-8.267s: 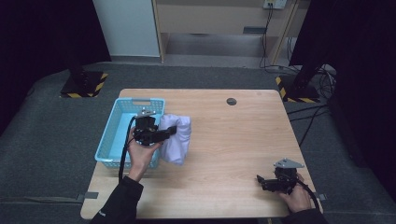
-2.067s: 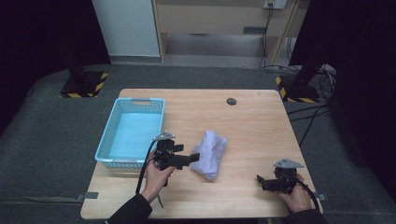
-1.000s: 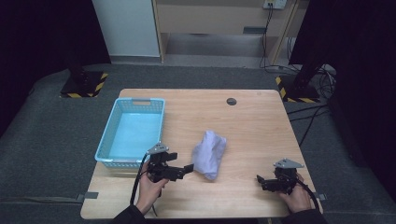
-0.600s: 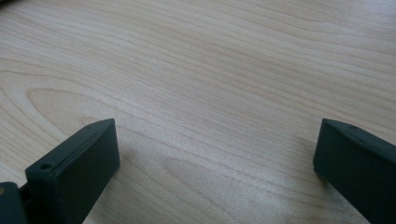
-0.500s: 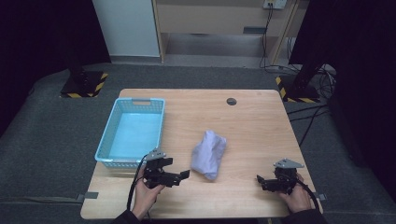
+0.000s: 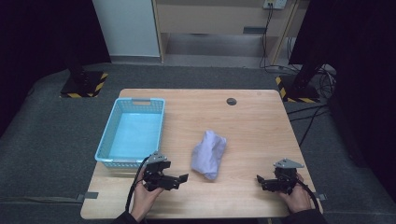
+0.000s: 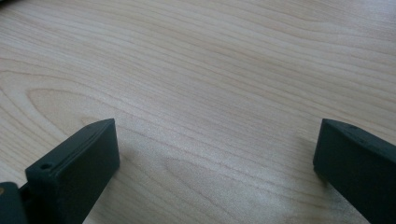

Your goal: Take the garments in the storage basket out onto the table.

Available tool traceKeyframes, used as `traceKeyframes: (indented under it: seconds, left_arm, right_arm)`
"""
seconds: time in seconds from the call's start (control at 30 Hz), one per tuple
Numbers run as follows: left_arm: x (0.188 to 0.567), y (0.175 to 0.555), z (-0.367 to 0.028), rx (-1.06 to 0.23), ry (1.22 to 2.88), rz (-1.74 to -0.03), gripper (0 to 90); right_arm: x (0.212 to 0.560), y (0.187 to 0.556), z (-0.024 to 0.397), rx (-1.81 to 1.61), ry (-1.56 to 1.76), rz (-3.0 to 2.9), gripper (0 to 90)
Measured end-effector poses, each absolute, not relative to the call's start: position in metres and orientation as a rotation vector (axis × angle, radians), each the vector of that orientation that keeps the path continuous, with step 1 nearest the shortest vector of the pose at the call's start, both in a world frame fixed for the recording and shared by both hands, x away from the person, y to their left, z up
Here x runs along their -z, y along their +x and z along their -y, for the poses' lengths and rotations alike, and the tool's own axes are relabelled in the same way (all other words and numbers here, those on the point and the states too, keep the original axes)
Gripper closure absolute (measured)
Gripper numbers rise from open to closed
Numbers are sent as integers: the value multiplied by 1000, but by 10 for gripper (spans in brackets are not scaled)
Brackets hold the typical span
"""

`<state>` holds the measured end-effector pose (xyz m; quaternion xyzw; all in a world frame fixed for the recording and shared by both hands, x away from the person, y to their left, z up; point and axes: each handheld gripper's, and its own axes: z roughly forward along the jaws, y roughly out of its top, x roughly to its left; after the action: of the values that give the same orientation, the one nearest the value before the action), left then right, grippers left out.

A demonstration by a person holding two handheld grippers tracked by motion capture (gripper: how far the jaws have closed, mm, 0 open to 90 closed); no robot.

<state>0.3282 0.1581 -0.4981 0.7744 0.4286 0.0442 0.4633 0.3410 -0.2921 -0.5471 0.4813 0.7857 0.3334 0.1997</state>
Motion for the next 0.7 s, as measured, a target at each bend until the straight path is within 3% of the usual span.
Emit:
traceKeyframes:
  seconds: [0.7]
  left_arm:
    - [504, 326, -164, -59, 1973, -1096, 17]
  right_arm:
    - [547, 341, 292, -932, 1346, -2197, 6]
